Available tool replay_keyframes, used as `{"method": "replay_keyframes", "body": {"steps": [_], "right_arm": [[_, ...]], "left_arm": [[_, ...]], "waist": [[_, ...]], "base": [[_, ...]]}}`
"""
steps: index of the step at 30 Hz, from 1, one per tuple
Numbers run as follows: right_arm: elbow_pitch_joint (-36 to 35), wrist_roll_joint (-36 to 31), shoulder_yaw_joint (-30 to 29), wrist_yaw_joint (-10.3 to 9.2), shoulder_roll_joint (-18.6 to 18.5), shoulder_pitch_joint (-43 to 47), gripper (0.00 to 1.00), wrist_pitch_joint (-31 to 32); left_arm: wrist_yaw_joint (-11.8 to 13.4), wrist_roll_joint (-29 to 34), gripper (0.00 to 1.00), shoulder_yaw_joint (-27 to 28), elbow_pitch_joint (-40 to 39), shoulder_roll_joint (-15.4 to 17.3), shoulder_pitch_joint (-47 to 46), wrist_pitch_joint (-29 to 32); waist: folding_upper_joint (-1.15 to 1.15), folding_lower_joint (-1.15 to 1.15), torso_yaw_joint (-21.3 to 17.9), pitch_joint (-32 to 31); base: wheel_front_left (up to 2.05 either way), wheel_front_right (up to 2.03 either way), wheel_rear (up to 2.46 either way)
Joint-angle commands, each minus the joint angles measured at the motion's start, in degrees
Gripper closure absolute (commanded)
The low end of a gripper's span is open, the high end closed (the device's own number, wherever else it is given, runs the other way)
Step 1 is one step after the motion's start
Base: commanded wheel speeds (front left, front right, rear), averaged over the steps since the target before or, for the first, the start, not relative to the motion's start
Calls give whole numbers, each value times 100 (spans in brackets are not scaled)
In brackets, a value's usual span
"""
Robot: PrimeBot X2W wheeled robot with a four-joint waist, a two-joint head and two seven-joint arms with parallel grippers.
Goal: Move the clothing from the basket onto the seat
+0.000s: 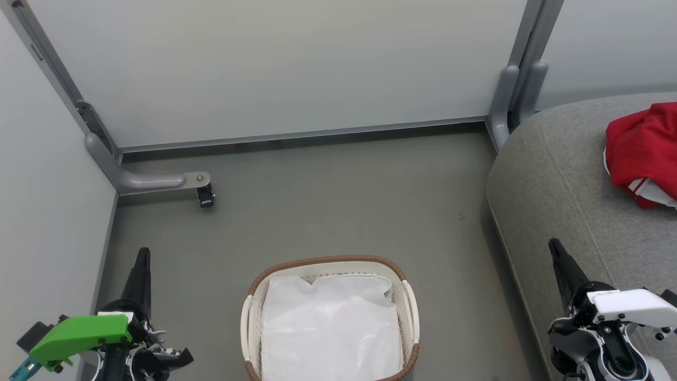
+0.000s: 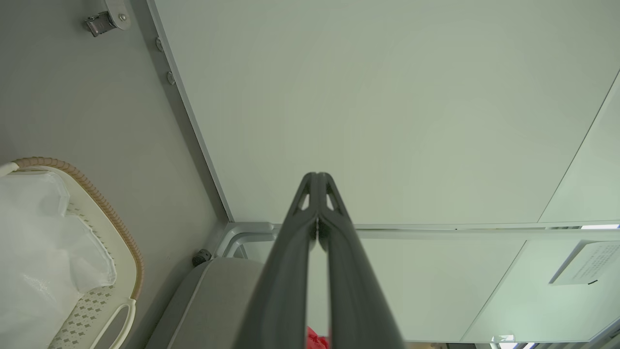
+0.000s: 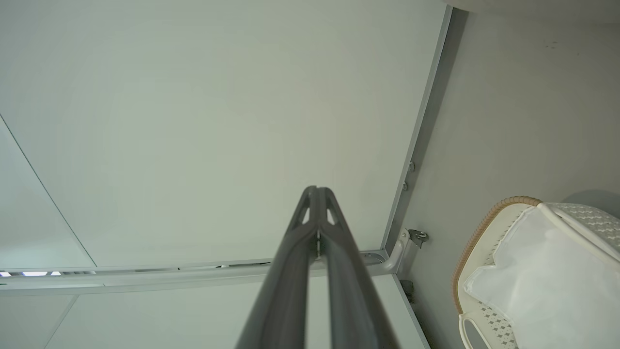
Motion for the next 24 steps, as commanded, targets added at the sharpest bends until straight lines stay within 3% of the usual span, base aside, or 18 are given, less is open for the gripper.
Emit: {"method": "replay_keyframes", "body": {"steps": [1, 24], "right_arm": [[-34, 110, -24, -4, -37, -50, 100, 46], [-32, 115, -23, -4, -37, -46, 100, 38]], "left_arm": [[-34, -126, 100, 29, -23, 31, -104, 22], [-36, -124, 100, 25, -21, 31, -90, 29]], "waist": [[0, 0, 1, -1], [0, 0, 2, -2]], "base": [[0, 0, 0], [0, 0, 0]]}}
